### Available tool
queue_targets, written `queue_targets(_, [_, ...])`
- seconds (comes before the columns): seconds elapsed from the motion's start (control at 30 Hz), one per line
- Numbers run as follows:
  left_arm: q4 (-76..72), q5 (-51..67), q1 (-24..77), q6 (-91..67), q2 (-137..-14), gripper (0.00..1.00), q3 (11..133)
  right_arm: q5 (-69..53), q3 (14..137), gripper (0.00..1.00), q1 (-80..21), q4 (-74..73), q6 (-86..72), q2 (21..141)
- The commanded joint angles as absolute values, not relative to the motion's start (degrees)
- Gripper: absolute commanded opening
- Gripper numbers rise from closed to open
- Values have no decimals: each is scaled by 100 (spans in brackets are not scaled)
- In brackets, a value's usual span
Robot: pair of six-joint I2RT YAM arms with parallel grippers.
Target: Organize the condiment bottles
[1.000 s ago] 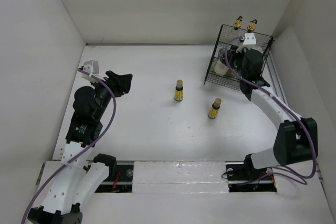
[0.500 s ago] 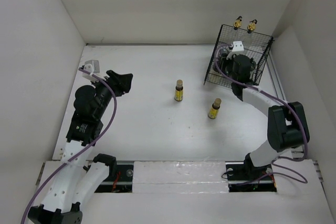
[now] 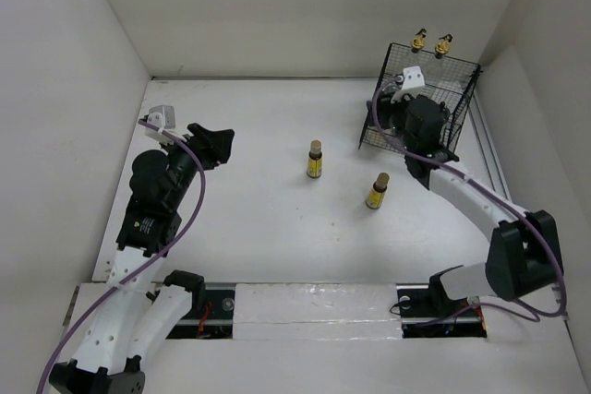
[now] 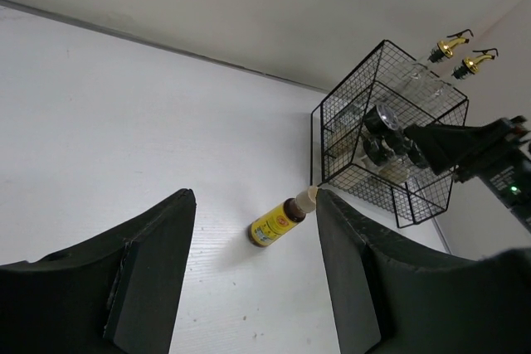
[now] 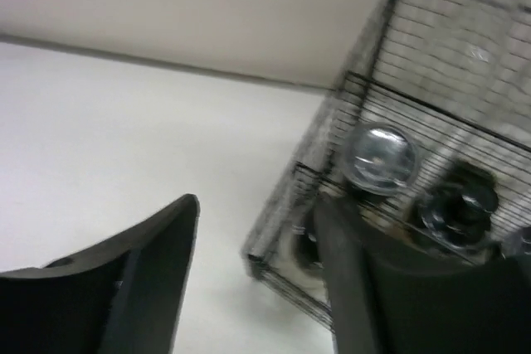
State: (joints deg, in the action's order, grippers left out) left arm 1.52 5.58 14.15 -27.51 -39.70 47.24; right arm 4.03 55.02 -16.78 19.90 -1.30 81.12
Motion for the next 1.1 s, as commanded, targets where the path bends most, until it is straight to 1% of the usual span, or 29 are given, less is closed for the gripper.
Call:
queue_targets(0.0, [-141,589,1424,-2725,-3946,56,4737,414,5599,60,-2396,2039,176,7717])
queue_targets(0.03, [-141,589,1424,-2725,-3946,56,4737,13,5546,30,-2513,2039,176,7717])
queue_targets(0.07, [-141,589,1424,-2725,-3946,57,4737,9,5546,23,-2627,2039,124,7778])
queue_targets(0.1, [-141,528,1424,-2725,-3946,57,4737,-383,5468,23,-2724,2091,123,7778])
queue_targets(0.13, [-141,527,1424,-2725,-3946,57,4737,-543,5467,25,-2951,2144,45,7857])
queue_targets(0.17, [-141,527,1424,-2725,-3946,57,4737,-667,5388,35,-3075,2214,44,7971])
queue_targets(0.2, [-88,527,1424,-2725,-3946,57,4737,-764,5388,59,-3181,2215,44,8041])
queue_targets(0.23, [-88,597,1424,-2725,-3946,57,4737,-817,5388,66,-3382,2215,44,8129])
queue_targets(0.27, [-88,598,1424,-2725,-3946,57,4737,-817,5388,71,-3462,2215,44,8217])
queue_targets(0.33, [-141,537,1424,-2725,-3894,57,4737,-817,5388,75,-3516,2162,44,8516])
queue_targets(0.5, [-141,650,1424,-2725,-3929,57,4737,-888,5633,75,-3630,2197,-18,9061])
queue_targets(0.57, [-141,580,1424,-2725,-3929,57,4737,-888,5783,72,-3630,2197,-18,9298])
queue_targets(0.63, [-141,632,1424,-2725,-3929,57,4737,-817,5862,66,-3630,2250,-70,9508])
queue_targets(0.67, [-141,633,1424,-2725,-3929,57,4737,-756,5949,59,-3630,2250,-70,9579])
queue_targets(0.73, [-141,571,1424,-2725,-3850,57,4737,-756,6011,48,-3630,2250,-70,9642])
queue_targets(0.77, [-141,519,1424,-2725,-3850,57,4737,-756,6012,35,-3630,2250,-70,9711])
queue_targets(0.83, [-141,580,1424,-2725,-3850,57,4737,-756,6012,25,-3630,2320,-132,9712])
queue_targets(0.87, [-141,580,1424,-2725,-3850,57,4685,-756,6012,21,-3630,2373,-132,9564])
queue_targets(0.93, [-141,580,1424,-2725,-3850,57,4685,-581,5959,18,-3630,2373,-132,9274])
queue_targets(1.03, [-141,667,1424,-2725,-3902,57,4685,-309,5801,17,-3630,2443,-132,8492])
queue_targets(1.07, [-141,668,1424,-2725,-3902,57,4685,-177,5714,17,-3491,2443,-132,8273])
